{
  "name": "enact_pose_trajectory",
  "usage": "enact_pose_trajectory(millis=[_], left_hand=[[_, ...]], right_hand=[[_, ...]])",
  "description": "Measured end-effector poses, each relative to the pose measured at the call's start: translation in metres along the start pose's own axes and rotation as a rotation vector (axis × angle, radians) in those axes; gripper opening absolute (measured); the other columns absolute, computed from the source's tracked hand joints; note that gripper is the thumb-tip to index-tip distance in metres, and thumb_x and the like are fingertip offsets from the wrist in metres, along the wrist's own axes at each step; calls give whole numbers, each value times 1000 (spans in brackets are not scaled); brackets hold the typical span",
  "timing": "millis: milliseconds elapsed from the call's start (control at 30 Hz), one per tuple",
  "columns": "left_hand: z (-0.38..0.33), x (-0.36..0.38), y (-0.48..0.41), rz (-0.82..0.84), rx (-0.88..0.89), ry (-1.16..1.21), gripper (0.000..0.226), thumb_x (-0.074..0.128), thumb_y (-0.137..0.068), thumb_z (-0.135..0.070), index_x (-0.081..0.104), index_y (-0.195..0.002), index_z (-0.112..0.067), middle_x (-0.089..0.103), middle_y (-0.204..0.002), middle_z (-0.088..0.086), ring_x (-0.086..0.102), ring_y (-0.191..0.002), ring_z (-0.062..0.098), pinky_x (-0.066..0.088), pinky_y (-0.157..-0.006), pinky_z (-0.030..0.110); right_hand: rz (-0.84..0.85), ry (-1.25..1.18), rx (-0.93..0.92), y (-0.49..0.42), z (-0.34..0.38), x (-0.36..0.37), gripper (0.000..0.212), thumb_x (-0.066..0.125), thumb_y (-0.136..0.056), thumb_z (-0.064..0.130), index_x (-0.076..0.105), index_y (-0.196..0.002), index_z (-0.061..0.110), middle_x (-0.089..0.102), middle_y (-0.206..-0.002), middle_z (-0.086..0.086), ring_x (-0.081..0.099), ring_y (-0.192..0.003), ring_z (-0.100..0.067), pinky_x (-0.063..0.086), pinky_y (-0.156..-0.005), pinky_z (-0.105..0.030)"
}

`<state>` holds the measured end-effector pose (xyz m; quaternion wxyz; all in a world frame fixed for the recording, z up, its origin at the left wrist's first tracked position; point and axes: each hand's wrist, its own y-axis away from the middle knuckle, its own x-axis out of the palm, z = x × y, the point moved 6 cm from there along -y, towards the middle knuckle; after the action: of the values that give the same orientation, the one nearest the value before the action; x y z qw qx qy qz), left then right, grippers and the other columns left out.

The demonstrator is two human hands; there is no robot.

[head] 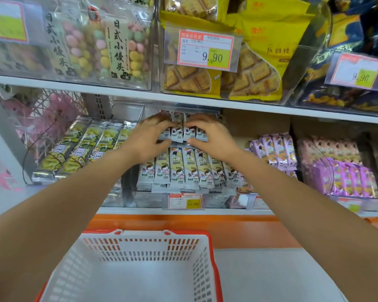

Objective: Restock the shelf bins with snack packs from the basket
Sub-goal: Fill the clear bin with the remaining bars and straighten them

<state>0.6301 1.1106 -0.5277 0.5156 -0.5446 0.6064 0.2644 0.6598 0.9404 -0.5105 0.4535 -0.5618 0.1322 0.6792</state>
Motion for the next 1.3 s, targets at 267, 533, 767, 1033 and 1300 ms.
enact_pose_trajectory(millis=[267,533,767,1033,1300], left_hand=[[-14,7,-4,39,10,-48,58,49,-99,-44,30,-153,-30,24,-161,4,22,-146,28,19,-118,43],[-11,4,-6,8,44,-10,52,59,-96,-36,46,-145,-27,37,-155,8,33,-141,31,33,-113,45],[-15,9,-9,8,95,-49,57,57,-96,-38,37,-149,-31,32,-157,7,27,-144,30,24,-117,49],[-41,5,22,-53,246,-110,64,31,-94,-60,48,-143,-23,42,-151,6,36,-138,27,25,-113,49],[-91,37,50,116,253,-235,94,7,-77,-83,29,-153,-32,24,-161,3,22,-148,23,8,-120,45]], right_hand=[[49,66,171,24,-36,-6,59,57,-94,39,35,-149,32,26,-159,-2,25,-145,-29,22,-116,-49],[-34,128,162,19,-36,-8,51,63,-90,43,52,-138,28,48,-145,1,34,-137,-28,31,-110,-46],[27,97,184,20,-41,-2,55,59,-92,46,44,-144,34,34,-155,2,24,-144,-28,18,-115,-52],[6,-50,35,54,-22,-23,61,48,-88,60,46,-142,32,40,-151,2,31,-140,-19,20,-114,-41],[169,-54,47,120,-19,-11,65,45,-92,56,33,-150,30,21,-160,9,18,-147,-9,15,-121,-45]])
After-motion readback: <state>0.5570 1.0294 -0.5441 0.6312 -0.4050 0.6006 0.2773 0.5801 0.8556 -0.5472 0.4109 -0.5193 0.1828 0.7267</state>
